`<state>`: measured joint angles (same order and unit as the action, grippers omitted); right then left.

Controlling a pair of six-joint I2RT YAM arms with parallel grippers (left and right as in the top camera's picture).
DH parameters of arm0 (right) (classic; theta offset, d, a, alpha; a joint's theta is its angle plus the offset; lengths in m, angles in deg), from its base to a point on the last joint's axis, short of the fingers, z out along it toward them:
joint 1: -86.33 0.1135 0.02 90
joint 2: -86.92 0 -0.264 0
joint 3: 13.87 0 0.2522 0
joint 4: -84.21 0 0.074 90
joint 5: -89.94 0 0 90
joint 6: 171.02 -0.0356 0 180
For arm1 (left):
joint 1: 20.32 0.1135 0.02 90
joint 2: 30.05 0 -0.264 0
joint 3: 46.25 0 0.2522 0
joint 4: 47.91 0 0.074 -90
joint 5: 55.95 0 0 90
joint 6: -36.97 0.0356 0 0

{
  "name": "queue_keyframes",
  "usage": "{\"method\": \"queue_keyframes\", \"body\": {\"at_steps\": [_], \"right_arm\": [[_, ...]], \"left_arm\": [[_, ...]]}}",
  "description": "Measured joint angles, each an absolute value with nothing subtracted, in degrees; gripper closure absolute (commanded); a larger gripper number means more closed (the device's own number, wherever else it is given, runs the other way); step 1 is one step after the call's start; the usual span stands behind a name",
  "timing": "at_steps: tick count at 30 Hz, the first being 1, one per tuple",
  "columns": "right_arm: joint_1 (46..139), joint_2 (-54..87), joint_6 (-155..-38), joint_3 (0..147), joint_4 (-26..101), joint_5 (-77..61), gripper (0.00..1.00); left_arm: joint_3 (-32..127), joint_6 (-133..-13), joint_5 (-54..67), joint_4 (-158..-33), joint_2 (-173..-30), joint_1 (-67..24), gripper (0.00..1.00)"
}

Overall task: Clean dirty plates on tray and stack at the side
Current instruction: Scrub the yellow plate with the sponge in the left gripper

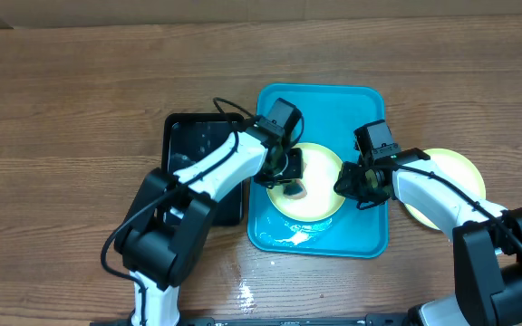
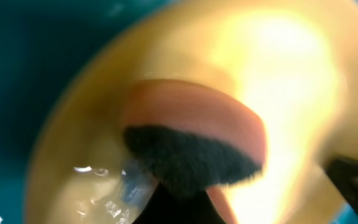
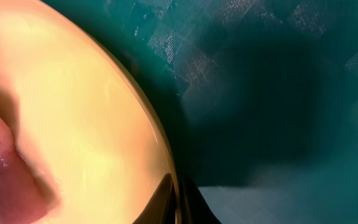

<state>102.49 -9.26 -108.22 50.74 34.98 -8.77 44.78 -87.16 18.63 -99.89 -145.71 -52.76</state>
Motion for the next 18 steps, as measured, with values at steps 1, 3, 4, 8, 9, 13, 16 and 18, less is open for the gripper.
{"method": "queue_keyframes", "body": {"at_steps": [1,3,4,8,9,13,16,18], "right_arm": [[102.49,-9.33,-108.24,50.74,34.85,-8.84,0.96],[102.49,-9.37,-108.31,50.78,34.74,-8.86,0.96],[102.52,-9.37,-108.33,50.80,34.72,-8.88,0.96],[102.52,-9.37,-108.39,50.89,34.61,-8.88,0.96],[102.52,-9.37,-108.42,50.89,34.61,-8.88,0.96],[102.49,-9.37,-108.44,50.89,34.63,-8.99,0.96],[102.52,-9.37,-108.55,50.89,34.63,-9.12,0.96],[102.52,-9.37,-108.74,50.89,34.61,-9.10,0.96]], "left_arm": [[44.83,-87.22,18.58,-100.20,-146.13,-52.26,0.96],[45.35,-87.24,19.22,-101.97,-146.30,-51.65,0.96],[45.68,-87.24,19.96,-102.99,-146.32,-51.43,0.96],[47.17,-87.24,23.57,-107.28,-146.43,-50.95,0.96],[47.62,-87.22,24.40,-108.24,-146.52,-50.90,0.96],[50.03,-87.00,27.04,-110.60,-147.39,-50.97,0.96],[50.60,-86.70,27.72,-109.66,-147.63,-51.06,0.96],[50.60,-86.26,27.85,-108.44,-147.66,-51.32,0.96]]}}
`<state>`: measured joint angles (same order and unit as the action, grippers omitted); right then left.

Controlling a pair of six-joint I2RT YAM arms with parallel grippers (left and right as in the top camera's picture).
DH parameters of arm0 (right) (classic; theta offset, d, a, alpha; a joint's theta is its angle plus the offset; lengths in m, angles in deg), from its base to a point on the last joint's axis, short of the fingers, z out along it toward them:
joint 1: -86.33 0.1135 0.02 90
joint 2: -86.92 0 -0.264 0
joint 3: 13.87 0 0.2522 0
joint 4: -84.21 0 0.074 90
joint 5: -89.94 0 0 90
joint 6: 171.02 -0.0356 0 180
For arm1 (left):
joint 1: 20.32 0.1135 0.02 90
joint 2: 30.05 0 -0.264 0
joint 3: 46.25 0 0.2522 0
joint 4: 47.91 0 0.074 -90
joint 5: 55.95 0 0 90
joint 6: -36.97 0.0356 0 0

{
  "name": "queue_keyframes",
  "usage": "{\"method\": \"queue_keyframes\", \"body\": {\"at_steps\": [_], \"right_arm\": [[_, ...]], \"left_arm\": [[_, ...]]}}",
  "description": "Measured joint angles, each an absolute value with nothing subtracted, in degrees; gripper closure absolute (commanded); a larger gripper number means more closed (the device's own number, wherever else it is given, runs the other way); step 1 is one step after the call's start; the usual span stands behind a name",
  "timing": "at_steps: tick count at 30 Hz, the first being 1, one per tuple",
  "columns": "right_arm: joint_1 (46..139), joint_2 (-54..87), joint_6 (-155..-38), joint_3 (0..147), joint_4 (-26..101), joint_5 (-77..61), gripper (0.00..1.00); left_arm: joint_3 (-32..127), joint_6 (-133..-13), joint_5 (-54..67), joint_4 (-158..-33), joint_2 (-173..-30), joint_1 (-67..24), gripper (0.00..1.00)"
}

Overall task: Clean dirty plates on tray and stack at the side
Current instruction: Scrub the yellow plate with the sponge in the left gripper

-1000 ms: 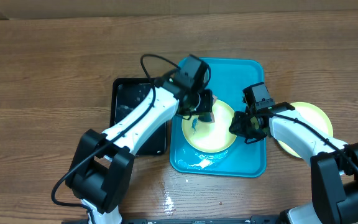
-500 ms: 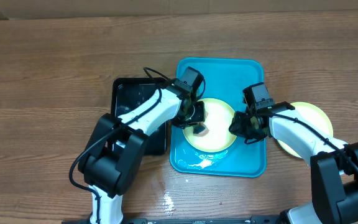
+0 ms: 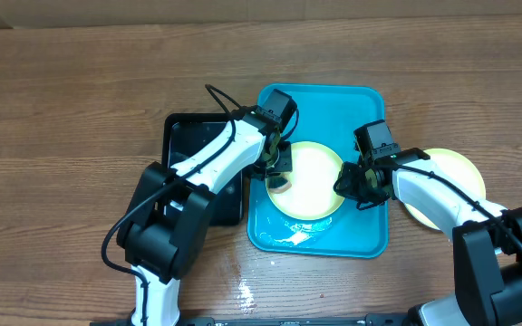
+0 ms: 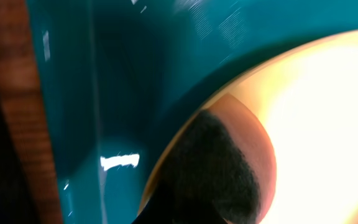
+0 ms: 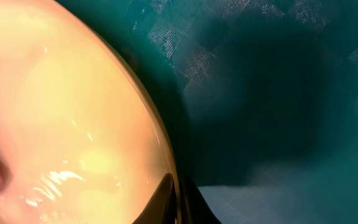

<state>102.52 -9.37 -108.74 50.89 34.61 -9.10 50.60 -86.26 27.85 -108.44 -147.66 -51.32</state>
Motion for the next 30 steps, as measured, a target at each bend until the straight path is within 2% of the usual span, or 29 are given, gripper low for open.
{"method": "queue_keyframes", "body": {"at_steps": [5,10,18,24,30], "right_arm": [[102.49,-9.37,-109.07,50.89,34.39,-8.90,0.96],[102.41,-9.37,-109.31,50.89,33.80,-8.16,0.96],[102.32,-9.37,-109.33,50.89,33.78,-8.03,0.96],[102.32,-9.37,-109.33,50.89,33.76,-8.05,0.96],[102.34,-9.37,-109.33,50.89,33.91,-8.25,0.96]], "left_arm": [[51.34,-84.99,23.54,-103.91,-149.78,-53.00,0.96],[53.00,-83.00,11.85,-99.85,-152.97,-54.14,0.96],[53.18,-79.29,2.93,-99.82,-154.56,-58.20,0.96],[54.82,-79.57,5.03,-107.71,-154.63,-58.40,0.96],[58.64,-81.80,14.52,-117.55,-154.85,-58.01,0.96]]}}
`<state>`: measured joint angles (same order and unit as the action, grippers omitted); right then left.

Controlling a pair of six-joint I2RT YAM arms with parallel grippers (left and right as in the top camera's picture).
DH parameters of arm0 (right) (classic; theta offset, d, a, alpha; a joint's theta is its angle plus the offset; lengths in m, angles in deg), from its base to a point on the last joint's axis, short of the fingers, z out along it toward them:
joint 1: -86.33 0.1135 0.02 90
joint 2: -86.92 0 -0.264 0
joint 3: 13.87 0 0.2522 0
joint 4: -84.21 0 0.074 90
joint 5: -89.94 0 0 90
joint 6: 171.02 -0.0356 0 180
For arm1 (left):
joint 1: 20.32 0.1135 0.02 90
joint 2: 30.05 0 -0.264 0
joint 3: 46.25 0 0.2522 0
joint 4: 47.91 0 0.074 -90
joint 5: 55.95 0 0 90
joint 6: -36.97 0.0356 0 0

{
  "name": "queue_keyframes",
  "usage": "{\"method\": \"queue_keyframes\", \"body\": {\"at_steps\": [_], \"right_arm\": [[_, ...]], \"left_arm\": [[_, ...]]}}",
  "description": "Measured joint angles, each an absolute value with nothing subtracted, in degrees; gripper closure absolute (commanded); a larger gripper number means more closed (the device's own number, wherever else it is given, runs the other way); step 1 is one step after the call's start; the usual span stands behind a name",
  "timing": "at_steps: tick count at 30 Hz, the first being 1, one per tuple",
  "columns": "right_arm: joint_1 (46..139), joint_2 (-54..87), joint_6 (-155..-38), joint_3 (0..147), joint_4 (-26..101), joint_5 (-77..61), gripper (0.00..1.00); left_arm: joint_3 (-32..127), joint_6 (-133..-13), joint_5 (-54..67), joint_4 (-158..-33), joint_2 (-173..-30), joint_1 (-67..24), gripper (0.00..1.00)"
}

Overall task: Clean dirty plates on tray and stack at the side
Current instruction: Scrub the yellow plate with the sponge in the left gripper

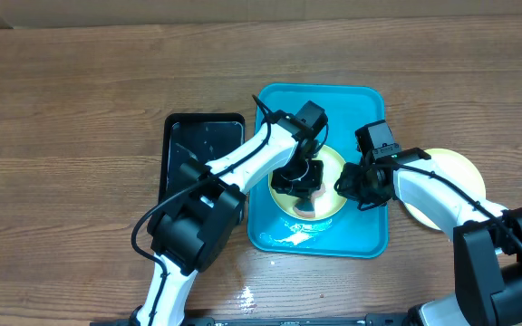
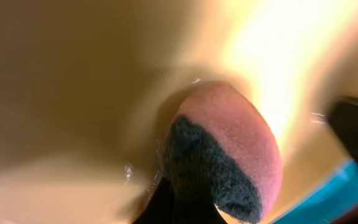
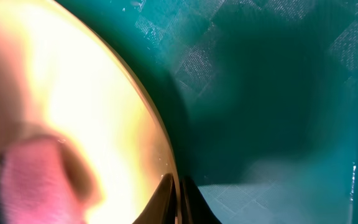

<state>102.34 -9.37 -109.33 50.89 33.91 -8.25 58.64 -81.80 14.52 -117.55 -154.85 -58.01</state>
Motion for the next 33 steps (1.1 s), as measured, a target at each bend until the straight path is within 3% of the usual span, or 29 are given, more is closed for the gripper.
{"method": "queue_keyframes", "body": {"at_steps": [10,18,27,33], "right_arm": [[102.34,-9.37,-109.31,50.89,34.02,-8.51,0.96],[102.95,-9.70,-109.55,50.89,34.96,-10.57,0.96],[102.93,-9.74,-109.84,50.89,34.92,-10.63,0.96],[102.54,-9.74,-110.03,51.00,34.61,-9.95,0.96]], "left_arm": [[61.04,-82.72,39.19,-123.71,-154.89,-58.12,0.96],[61.02,-82.65,47.02,-122.03,-155.00,-58.16,0.96],[60.87,-79.97,44.72,-117.55,-155.02,-57.29,0.96],[60.43,-79.40,26.91,-107.58,-155.13,-54.66,0.96]]}}
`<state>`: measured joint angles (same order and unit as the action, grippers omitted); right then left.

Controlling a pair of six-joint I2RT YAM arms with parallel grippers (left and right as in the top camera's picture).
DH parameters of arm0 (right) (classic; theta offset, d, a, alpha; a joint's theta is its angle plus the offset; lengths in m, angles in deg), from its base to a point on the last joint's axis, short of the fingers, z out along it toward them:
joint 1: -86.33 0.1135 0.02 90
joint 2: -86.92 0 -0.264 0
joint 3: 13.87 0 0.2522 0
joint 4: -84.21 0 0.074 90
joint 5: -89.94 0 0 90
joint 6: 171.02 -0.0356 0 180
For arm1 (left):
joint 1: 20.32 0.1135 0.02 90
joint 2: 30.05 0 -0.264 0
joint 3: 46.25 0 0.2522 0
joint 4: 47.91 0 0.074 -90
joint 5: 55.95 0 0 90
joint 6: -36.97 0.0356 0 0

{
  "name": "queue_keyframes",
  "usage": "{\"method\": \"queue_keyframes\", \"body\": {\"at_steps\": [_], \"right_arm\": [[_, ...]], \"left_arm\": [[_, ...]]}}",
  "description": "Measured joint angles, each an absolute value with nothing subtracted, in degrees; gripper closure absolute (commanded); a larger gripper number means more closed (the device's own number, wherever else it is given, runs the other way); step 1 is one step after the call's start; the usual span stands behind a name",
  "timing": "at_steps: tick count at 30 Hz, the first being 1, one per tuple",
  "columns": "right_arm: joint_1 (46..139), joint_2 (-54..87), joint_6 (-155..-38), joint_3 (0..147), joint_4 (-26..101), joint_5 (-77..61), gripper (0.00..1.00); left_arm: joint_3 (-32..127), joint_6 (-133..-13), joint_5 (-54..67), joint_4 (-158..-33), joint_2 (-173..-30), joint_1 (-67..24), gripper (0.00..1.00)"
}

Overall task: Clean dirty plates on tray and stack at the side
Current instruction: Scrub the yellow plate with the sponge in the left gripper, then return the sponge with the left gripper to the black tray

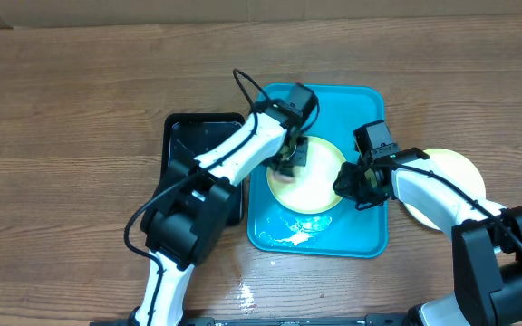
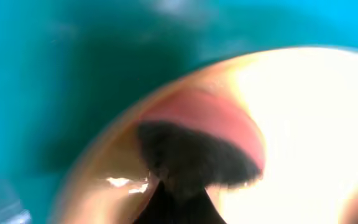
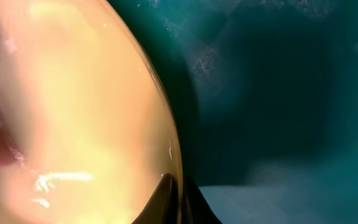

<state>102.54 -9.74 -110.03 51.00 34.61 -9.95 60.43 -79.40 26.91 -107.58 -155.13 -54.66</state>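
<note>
A wet yellow plate (image 1: 311, 181) lies in the blue tray (image 1: 370, 231). My left gripper (image 1: 287, 163) is shut on a pink sponge with a dark scouring side (image 2: 194, 143), pressed on the plate's far left part near its rim. My right gripper (image 1: 348, 186) is shut on the plate's right rim (image 3: 169, 155), one finger above and one below it. A second yellow plate (image 1: 456, 172) sits on the table right of the tray, partly under my right arm.
A black tray (image 1: 193, 145) holding water stands left of the blue tray. Water puddles lie in the blue tray's front (image 1: 293, 237) and on the wood (image 1: 247, 292) near the front edge.
My left gripper has moved the sponge from the plate's front middle to its far left part. The right gripper still pinches the right rim.
The sponge was at the plate's left middle, then at its left rim, then on its front middle, and now rests on the far left part. All the while my right gripper has held the plate's right rim in place.
</note>
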Motion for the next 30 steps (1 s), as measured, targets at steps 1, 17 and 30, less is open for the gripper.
{"method": "queue_keyframes", "body": {"at_steps": [1,17,30], "right_arm": [[102.49,-9.74,-110.06,51.00,34.59,-9.93,0.96],[102.34,-9.74,-110.12,51.13,34.33,-9.19,0.96],[102.34,-9.74,-110.14,51.22,34.20,-9.17,0.96]], "left_arm": [[60.43,-79.40,23.87,-106.03,-155.42,-54.66,0.96],[58.60,-71.33,2.56,-118.34,-153.91,-53.29,0.96],[57.88,-71.48,28.83,-133.92,-130.26,-35.43,0.85]]}}
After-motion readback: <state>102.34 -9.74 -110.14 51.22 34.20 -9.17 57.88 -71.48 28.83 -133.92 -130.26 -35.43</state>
